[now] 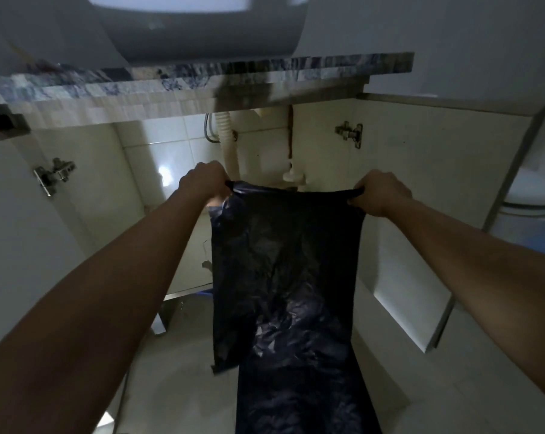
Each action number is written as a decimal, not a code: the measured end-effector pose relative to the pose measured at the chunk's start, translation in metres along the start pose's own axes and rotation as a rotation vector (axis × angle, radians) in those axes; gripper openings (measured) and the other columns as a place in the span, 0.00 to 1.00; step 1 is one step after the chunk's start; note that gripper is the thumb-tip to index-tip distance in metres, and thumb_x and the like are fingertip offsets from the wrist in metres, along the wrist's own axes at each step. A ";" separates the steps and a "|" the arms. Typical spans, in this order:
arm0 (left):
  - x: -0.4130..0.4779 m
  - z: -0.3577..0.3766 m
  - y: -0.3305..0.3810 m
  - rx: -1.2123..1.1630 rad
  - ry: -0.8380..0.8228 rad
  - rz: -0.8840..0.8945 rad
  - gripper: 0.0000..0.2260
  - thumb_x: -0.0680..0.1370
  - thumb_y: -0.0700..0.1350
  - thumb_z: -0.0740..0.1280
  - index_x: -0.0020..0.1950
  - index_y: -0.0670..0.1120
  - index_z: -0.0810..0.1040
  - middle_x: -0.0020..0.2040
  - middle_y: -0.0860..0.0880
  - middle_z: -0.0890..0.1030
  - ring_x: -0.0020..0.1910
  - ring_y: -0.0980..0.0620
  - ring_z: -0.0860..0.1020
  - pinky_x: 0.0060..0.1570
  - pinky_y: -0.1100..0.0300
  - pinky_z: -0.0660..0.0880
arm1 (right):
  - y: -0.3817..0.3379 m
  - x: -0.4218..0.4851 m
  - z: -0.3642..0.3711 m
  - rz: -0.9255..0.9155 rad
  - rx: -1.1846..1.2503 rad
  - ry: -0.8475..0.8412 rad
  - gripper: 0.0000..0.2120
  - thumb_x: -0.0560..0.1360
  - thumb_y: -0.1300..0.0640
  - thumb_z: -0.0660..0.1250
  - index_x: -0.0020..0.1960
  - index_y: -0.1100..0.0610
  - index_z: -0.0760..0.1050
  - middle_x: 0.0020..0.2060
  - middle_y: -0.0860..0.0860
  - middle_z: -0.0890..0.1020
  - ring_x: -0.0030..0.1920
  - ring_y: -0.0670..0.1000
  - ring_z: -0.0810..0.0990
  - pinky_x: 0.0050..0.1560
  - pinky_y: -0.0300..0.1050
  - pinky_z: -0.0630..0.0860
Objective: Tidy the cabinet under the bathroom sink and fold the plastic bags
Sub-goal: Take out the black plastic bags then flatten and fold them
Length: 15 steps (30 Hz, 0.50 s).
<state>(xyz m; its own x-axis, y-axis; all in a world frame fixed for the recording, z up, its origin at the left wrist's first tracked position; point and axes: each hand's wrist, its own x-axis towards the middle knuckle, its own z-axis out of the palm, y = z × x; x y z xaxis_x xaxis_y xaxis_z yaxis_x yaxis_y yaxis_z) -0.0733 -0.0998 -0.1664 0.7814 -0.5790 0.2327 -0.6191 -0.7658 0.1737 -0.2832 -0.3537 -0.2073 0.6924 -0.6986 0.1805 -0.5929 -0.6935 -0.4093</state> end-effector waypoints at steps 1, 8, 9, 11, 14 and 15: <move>0.000 0.002 0.004 -0.028 0.065 -0.014 0.15 0.73 0.44 0.73 0.59 0.45 0.82 0.51 0.43 0.82 0.44 0.44 0.80 0.40 0.54 0.77 | 0.000 0.000 0.000 0.012 0.013 0.068 0.12 0.73 0.48 0.73 0.53 0.53 0.85 0.44 0.53 0.84 0.43 0.53 0.82 0.44 0.44 0.79; 0.002 -0.009 0.022 -0.207 0.406 0.019 0.13 0.77 0.46 0.68 0.61 0.49 0.83 0.54 0.43 0.83 0.51 0.41 0.81 0.45 0.53 0.76 | -0.003 0.001 -0.029 -0.062 0.168 0.324 0.08 0.76 0.52 0.69 0.52 0.50 0.85 0.44 0.52 0.84 0.42 0.52 0.81 0.46 0.47 0.81; 0.001 -0.013 0.022 -0.224 0.434 0.028 0.14 0.76 0.47 0.67 0.60 0.50 0.83 0.55 0.43 0.83 0.51 0.40 0.81 0.48 0.52 0.77 | -0.001 0.000 -0.036 -0.083 0.204 0.315 0.07 0.76 0.51 0.69 0.48 0.51 0.85 0.39 0.51 0.83 0.39 0.52 0.80 0.42 0.45 0.79; -0.004 -0.016 0.021 -0.251 0.443 0.042 0.14 0.75 0.48 0.66 0.58 0.51 0.84 0.53 0.43 0.84 0.51 0.39 0.81 0.48 0.51 0.78 | 0.002 -0.005 -0.046 -0.129 0.260 0.259 0.09 0.76 0.50 0.70 0.41 0.54 0.82 0.32 0.50 0.78 0.34 0.50 0.77 0.34 0.40 0.72; -0.019 -0.019 0.016 -0.259 0.261 0.078 0.12 0.76 0.49 0.69 0.57 0.48 0.84 0.50 0.44 0.84 0.46 0.42 0.81 0.45 0.52 0.79 | 0.014 -0.018 -0.052 -0.151 0.286 0.016 0.05 0.76 0.51 0.71 0.48 0.52 0.81 0.36 0.51 0.80 0.36 0.48 0.77 0.35 0.40 0.73; -0.026 -0.020 0.013 -0.251 0.122 0.103 0.12 0.76 0.48 0.71 0.57 0.47 0.84 0.49 0.44 0.84 0.45 0.44 0.81 0.46 0.51 0.80 | 0.020 -0.024 -0.052 -0.130 0.256 -0.094 0.06 0.76 0.51 0.72 0.50 0.52 0.80 0.39 0.52 0.81 0.40 0.50 0.79 0.40 0.43 0.75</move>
<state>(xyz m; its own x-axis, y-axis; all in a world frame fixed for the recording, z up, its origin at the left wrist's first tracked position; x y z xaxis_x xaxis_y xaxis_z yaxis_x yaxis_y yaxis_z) -0.1034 -0.0896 -0.1514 0.7078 -0.6003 0.3724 -0.7064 -0.6027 0.3711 -0.3330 -0.3606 -0.1732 0.7979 -0.5791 0.1677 -0.3822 -0.7010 -0.6021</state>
